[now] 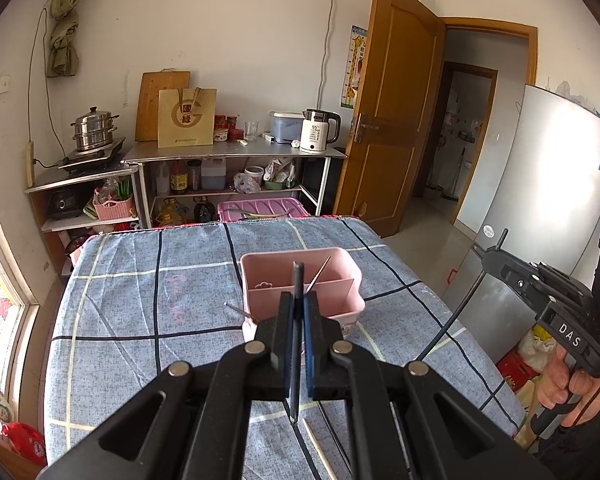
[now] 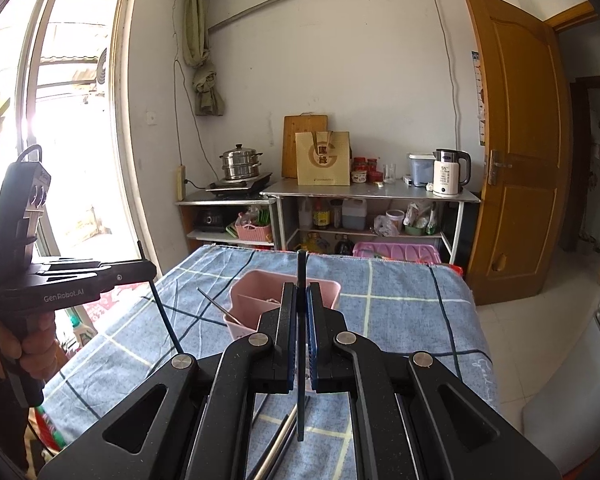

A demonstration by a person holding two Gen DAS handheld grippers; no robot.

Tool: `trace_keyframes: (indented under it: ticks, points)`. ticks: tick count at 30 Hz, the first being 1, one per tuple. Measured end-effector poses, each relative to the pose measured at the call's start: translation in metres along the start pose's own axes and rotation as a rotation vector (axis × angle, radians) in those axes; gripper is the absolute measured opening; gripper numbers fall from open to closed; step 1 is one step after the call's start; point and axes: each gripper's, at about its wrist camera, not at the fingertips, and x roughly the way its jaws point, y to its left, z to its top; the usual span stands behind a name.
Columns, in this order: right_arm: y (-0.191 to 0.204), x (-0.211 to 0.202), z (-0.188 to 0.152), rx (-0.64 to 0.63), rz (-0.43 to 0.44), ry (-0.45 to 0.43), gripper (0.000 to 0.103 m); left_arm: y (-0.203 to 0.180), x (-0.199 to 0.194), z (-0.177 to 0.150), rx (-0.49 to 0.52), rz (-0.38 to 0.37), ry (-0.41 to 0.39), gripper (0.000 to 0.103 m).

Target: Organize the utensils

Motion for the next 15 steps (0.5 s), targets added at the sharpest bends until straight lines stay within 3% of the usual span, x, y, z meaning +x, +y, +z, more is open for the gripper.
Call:
trace_keyframes:
  ticks: [15]
  points:
    - [0.016, 0.025, 0.059, 0.011, 0.066, -0.107, 0.005, 0.006, 0.003, 0.080, -0.015, -0.009, -0.098, 0.005]
